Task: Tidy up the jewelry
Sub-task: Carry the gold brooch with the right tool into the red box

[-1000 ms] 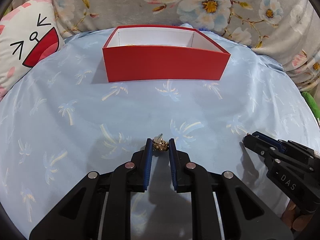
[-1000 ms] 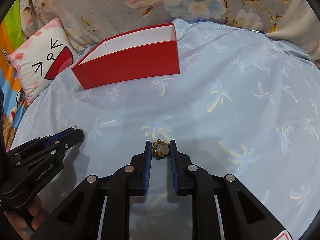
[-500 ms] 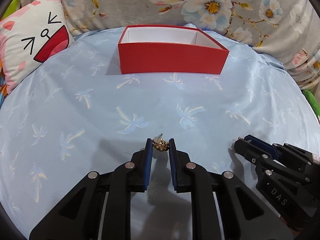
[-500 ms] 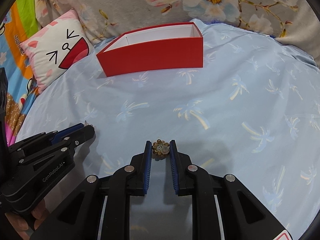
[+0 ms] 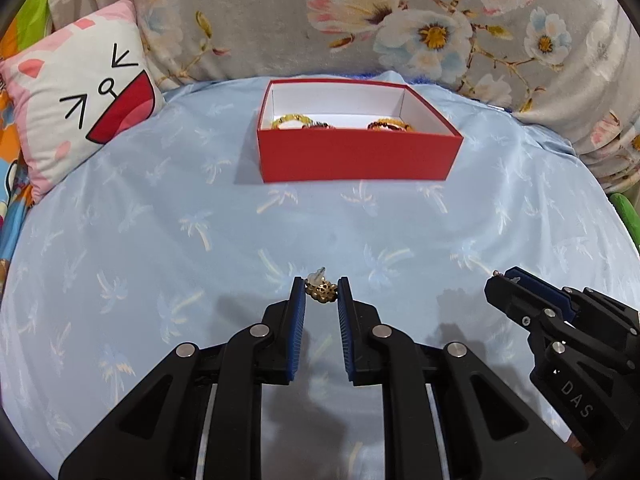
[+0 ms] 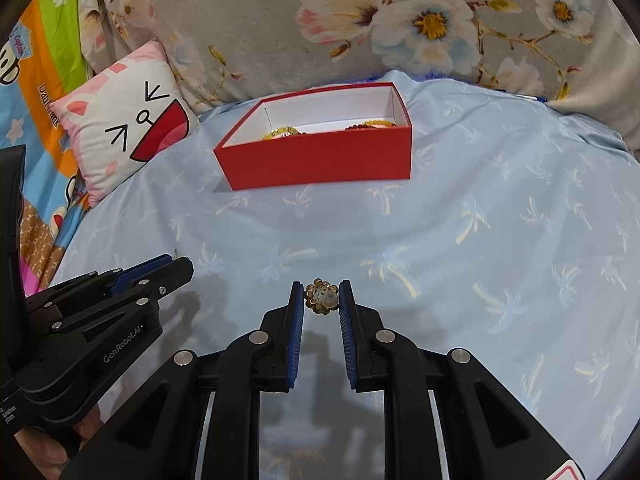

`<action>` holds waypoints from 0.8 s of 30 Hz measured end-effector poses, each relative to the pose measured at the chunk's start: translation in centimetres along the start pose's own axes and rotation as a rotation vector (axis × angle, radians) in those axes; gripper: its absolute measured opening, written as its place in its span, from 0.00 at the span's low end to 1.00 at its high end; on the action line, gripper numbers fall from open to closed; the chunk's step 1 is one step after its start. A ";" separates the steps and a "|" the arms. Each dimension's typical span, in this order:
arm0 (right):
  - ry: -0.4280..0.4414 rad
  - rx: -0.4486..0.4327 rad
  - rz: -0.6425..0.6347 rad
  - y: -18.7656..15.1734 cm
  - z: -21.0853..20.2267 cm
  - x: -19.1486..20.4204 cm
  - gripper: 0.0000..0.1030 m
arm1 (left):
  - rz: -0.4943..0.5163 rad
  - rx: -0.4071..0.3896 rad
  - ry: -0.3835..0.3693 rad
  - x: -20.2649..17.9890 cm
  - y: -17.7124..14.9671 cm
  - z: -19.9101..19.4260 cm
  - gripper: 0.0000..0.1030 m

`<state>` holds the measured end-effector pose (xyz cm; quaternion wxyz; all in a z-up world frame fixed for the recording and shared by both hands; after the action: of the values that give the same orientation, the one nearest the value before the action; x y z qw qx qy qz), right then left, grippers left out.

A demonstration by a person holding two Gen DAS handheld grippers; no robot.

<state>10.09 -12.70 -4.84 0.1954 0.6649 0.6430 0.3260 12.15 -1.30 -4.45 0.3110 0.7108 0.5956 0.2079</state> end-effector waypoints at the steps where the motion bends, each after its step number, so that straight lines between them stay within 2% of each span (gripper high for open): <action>1: 0.002 -0.005 -0.002 0.5 0.1 0.1 0.17 | 0.001 -0.005 -0.002 -0.1 0.4 0.0 0.16; 14: 0.017 -0.044 -0.024 5.2 1.9 -0.2 0.17 | -0.004 -0.035 -0.009 0.6 5.4 2.4 0.16; 24: -0.005 -0.121 -0.059 12.4 3.1 -0.7 0.17 | 0.005 -0.108 0.017 1.1 12.4 3.6 0.16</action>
<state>21.26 -14.14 1.26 0.2466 0.6333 0.6409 0.3568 23.66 -2.09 1.39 0.3431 0.6929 0.5843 0.2466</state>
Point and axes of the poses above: each gripper's, at about its wrist camera, not at the fingertips, and z roughly the way its jaws point, x to its left, y to its top, the point moved 10 cm from there along z, roughly the way its jaws point, and after that the axes turned 2 degrees about -y, right-handed, at the moved point
